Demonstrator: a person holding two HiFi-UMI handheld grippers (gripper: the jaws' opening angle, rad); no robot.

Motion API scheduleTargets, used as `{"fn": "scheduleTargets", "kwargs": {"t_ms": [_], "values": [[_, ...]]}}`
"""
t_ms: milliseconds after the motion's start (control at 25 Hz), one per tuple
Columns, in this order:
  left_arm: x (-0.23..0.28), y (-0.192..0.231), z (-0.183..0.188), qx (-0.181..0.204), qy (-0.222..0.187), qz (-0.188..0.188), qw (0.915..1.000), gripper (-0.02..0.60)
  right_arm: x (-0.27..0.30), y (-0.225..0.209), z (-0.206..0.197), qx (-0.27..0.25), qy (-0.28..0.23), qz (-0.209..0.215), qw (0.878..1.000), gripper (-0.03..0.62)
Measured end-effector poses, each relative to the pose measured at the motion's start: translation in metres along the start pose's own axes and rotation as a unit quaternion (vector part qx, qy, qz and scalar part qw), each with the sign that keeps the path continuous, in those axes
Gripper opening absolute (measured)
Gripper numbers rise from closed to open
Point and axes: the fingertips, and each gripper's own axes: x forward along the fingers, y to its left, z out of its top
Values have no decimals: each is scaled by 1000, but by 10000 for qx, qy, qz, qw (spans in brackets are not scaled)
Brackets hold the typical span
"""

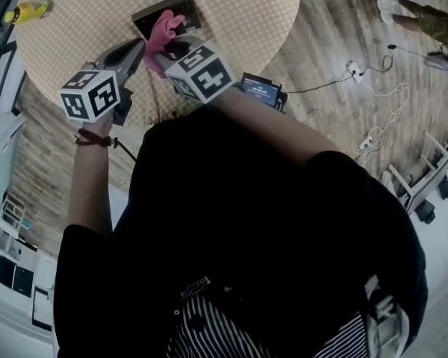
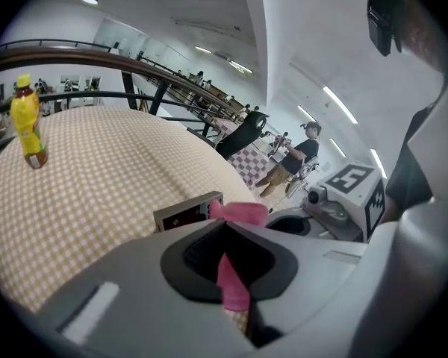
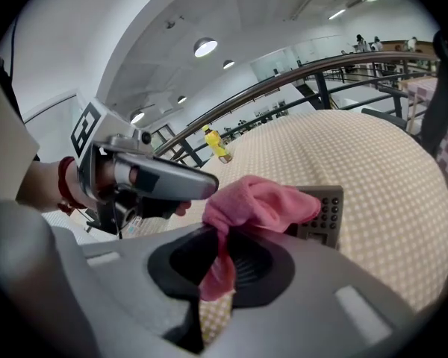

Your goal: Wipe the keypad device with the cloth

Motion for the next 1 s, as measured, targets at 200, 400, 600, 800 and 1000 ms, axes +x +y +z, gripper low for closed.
{"fn": "scheduleTargets", "kwargs": {"t_ms": [200, 400, 600, 800, 1000], "values": [[18, 9, 25, 716, 314, 15, 9969, 3, 8, -8, -11, 42, 71, -60, 9999, 48], [42, 24, 36, 1022, 602, -97, 9929, 3, 15, -14, -13, 28, 87, -87, 9999, 48], [65, 22, 35, 1300, 1013, -217, 9861, 3, 18, -24, -23, 55, 228, -117, 9997, 48], [88, 26, 40, 1613, 1302, -59, 9783, 5, 23, -29, -17, 86, 130, -207, 9997, 48], [109, 38, 47, 1655, 1340, -54, 9771, 5, 29, -37, -12, 60, 24, -353, 9994, 48]]}}
